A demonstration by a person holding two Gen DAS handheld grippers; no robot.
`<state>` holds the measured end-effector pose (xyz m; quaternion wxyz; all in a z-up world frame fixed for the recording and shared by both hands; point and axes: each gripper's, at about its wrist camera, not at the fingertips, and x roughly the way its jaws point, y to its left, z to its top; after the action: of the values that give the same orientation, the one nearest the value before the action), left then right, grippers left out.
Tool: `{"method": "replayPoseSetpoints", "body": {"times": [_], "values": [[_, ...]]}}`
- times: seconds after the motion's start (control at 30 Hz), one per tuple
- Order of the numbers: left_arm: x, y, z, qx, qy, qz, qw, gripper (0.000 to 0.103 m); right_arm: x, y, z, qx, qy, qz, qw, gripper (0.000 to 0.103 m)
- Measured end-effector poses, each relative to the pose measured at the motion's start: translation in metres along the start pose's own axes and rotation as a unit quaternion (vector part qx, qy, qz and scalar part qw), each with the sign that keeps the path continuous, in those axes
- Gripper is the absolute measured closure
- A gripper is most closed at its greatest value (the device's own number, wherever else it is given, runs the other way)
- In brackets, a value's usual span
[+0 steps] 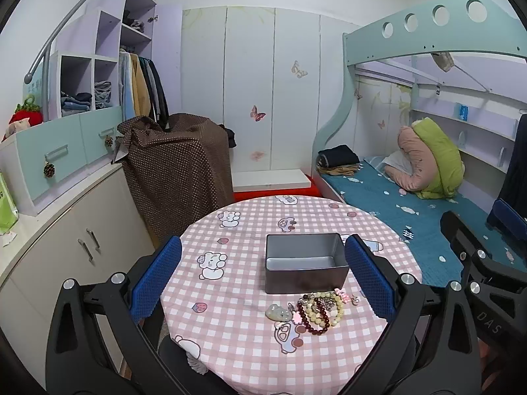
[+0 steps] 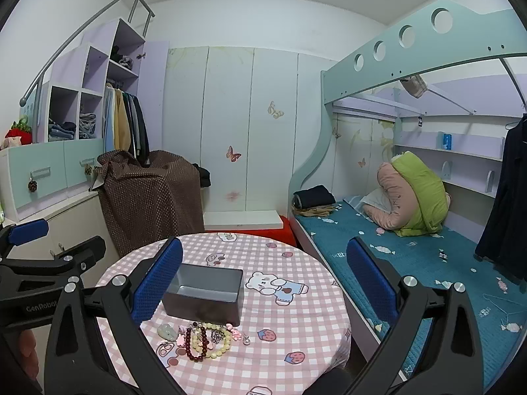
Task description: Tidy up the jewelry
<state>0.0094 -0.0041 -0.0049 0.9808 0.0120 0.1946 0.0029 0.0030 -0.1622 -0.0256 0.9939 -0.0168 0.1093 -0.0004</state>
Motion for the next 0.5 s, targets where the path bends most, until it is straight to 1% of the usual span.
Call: {"method": "replayPoseSetpoints", "body": {"times": [0.23, 0.5], "values": [[0.0085, 0.0025, -0.0023, 0.000, 0.003, 0.000, 1.0000, 0.005, 0.0053, 0.0007, -0.0024, 0.006, 0.008, 0.011, 1.000, 0.007], [0.0077, 0.0018, -0.0021, -0.001, 0.004, -0.001, 1.0000, 0.005, 0.0049, 0.0016, 0.0000, 0.005, 0.007, 0.013, 1.000, 0.007]]}}
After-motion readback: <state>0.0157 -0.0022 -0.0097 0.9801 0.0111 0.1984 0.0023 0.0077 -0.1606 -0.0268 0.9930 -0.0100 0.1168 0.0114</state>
